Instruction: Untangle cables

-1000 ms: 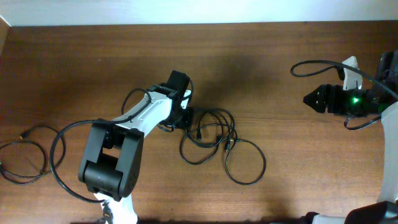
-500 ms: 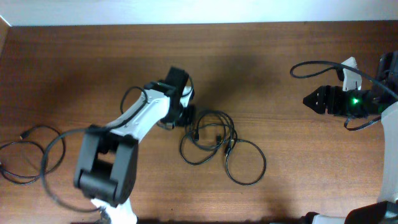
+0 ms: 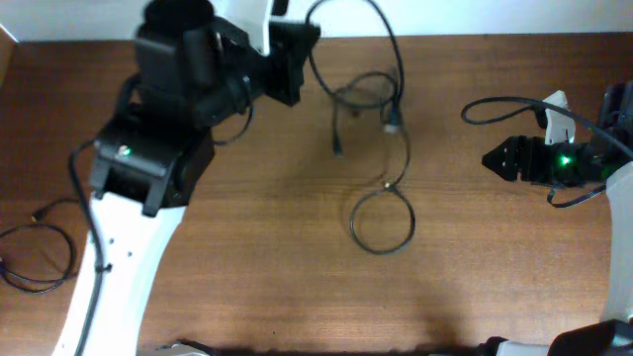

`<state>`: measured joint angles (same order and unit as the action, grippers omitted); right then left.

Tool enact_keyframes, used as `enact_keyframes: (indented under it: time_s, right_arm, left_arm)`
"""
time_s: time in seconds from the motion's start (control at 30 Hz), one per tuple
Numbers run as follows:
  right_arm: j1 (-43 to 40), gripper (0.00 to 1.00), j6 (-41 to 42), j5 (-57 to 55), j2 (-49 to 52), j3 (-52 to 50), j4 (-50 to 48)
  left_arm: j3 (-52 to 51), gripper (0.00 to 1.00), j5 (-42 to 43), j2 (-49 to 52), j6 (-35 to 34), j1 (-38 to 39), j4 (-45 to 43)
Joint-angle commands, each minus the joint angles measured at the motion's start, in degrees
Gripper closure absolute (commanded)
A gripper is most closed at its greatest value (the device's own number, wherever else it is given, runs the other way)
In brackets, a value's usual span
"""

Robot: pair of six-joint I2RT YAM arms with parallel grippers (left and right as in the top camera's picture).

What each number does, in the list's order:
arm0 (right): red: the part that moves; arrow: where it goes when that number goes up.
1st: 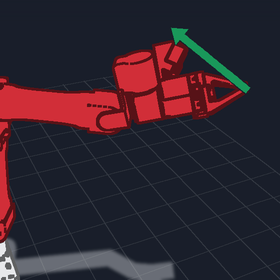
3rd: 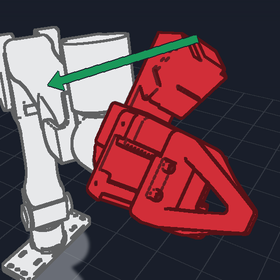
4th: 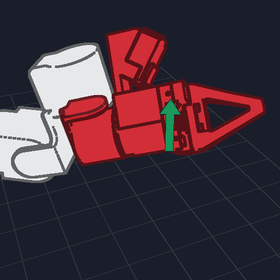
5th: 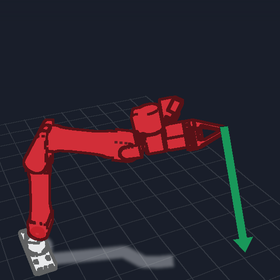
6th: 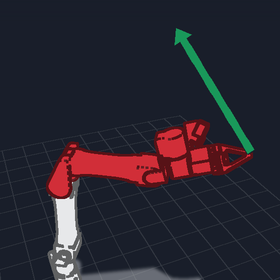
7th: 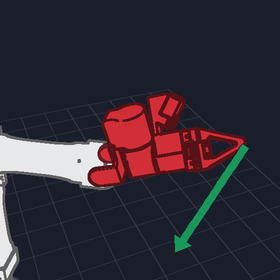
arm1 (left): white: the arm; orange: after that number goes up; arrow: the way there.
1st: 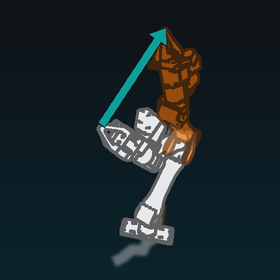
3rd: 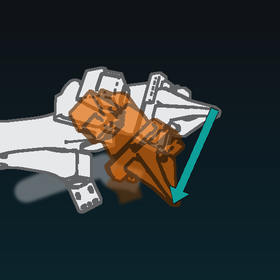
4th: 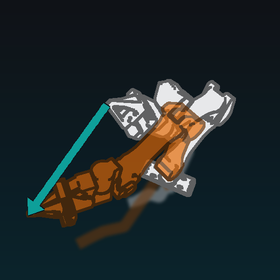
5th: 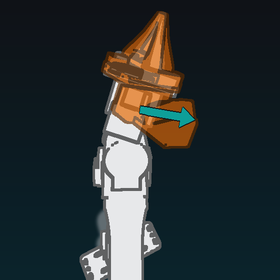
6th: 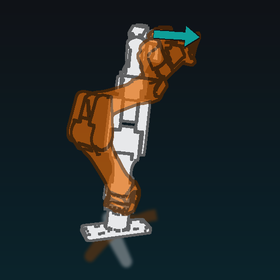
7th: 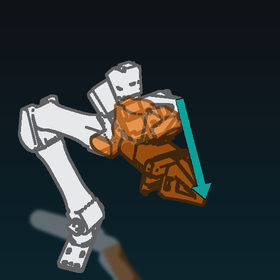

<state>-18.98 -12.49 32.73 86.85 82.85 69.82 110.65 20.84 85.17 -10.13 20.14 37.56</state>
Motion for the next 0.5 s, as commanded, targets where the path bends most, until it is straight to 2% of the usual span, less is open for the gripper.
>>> enact_keyframes:
  time_s: [0.0, 0.3, 0.33, 0.4, 0.47]
  right_arm:
    - [-0.1, 0.27, -0.8, -0.5, 0.1, 0.7, -0.2]
    - [-0.1, 0.27, -0.9, -0.2, 0.1, 0.7, -0.2]
    - [-0.1, 0.23, -3.1, 1.6, 0.1, 0.7, 0.1]
    - [0.4, 0.19, -13.9, 11.3, 0.1, 0.7, 2.3]
    - [1.7, 0.09, -22.9, 17.8, 0.1, 0.7, 4.9]
  left_arm:
    - [4.9, 1.00, 0.8, 0.1, 0.7, 0.0, -1.2]
    - [6.6, 1.00, -0.6, 0.1, 0.5, 0.0, -2.9]
    - [6.6, 1.00, -0.7, 0.1, 0.5, 0.0, -3.1]
    - [6.6, 1.00, -0.7, 0.1, 0.5, 0.0, -3.7]
    - [6.6, 1.00, -0.7, 0.1, 0.5, 0.0, -4.1]
